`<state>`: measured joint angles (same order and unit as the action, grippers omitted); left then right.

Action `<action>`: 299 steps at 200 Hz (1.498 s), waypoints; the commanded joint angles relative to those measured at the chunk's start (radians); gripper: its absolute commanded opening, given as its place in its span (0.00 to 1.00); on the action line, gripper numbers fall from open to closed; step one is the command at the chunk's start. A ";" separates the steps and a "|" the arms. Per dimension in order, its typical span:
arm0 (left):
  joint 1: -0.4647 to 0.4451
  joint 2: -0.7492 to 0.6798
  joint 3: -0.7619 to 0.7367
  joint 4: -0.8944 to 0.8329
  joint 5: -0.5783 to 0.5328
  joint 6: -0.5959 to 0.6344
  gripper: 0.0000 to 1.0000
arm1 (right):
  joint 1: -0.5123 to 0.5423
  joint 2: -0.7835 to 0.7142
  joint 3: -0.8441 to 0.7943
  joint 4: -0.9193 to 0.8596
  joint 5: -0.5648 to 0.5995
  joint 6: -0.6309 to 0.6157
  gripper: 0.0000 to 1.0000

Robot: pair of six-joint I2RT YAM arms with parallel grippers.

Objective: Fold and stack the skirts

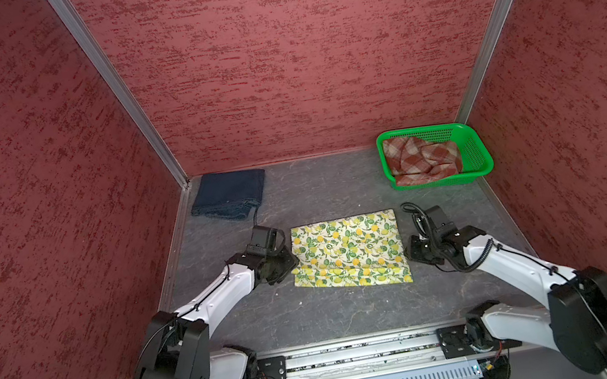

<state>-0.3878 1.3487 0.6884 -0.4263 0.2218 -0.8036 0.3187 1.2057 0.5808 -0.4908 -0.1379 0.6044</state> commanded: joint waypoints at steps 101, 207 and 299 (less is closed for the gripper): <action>0.169 -0.110 0.025 -0.144 -0.079 0.065 0.70 | 0.104 0.628 0.454 0.399 -0.151 -0.101 0.42; 0.108 -0.087 -0.014 -0.154 -0.120 0.056 0.55 | 0.089 0.552 0.579 0.282 0.036 -0.141 0.63; -0.020 0.022 -0.106 -0.030 -0.161 -0.042 0.32 | 0.102 0.468 0.409 0.357 -0.034 -0.065 0.57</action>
<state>-0.3904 1.3594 0.6285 -0.5056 0.0814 -0.8078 0.4110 1.6905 0.9916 -0.1753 -0.1574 0.5117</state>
